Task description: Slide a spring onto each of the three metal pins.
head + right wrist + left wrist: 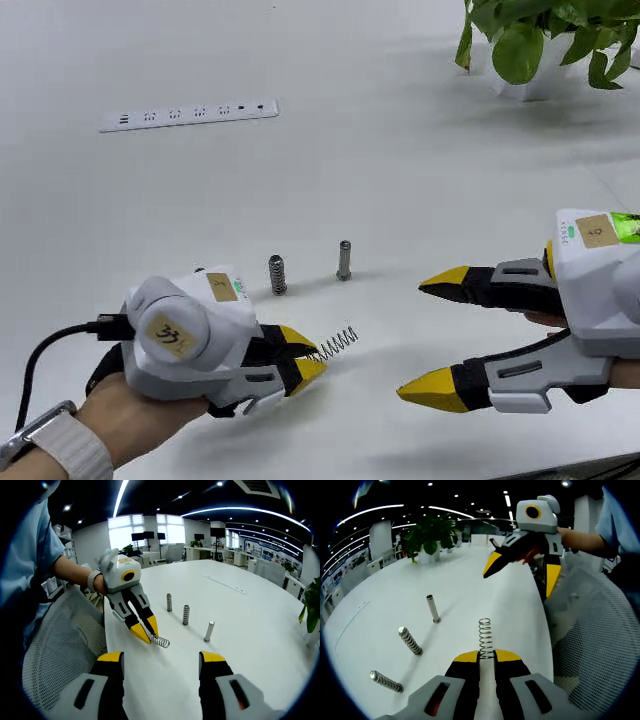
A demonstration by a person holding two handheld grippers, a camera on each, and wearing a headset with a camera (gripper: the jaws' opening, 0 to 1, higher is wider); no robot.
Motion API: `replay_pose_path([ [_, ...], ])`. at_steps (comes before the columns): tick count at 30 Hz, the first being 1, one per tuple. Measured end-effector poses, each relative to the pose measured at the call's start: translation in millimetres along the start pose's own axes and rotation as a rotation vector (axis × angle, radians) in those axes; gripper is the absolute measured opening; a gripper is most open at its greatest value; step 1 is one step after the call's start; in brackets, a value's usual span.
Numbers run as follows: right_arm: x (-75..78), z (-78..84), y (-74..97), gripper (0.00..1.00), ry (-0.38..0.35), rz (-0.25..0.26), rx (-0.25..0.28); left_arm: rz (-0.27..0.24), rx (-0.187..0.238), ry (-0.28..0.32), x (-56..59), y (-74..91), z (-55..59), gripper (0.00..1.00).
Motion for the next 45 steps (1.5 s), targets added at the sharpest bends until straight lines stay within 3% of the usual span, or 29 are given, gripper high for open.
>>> replay_pose_path([
  [7, -8.0, -8.3, -17.7, 0.53, 0.026, -0.071, -0.018, 0.003, 0.042, 0.0, 5.2, 17.0, -3.1, 0.1],
  [15, -8.9, -17.3, -29.1, 0.34, 0.021, -0.146, -0.027, 0.039, 0.071, -0.017, 10.3, 25.1, -4.1, 0.1],
  [24, -17.8, -15.3, -37.7, 0.25, 0.014, -0.249, -0.084, 0.11, 0.105, -0.049, 17.5, 29.4, -4.3, 0.1],
  [34, -24.2, -11.2, -43.7, 0.17, 0.017, -0.286, -0.116, 0.15, 0.126, -0.074, 21.8, 32.5, -6.8, 0.1],
  [45, -28.0, -10.5, -44.7, 0.12, 0.038, -0.29, -0.142, 0.152, 0.121, -0.072, 23.8, 32.1, -9.0, 0.1],
])
Point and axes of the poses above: the centre of the closed fingertips' face, and the gripper's own axes: y roughly backward along the fingers, x roughly to its right, z roughly out of its underside, the point moved 3 cm from there along y, roughly backward along the fingers, and after that the axes turned 13 degrees about -z, right-handed, at the moved point
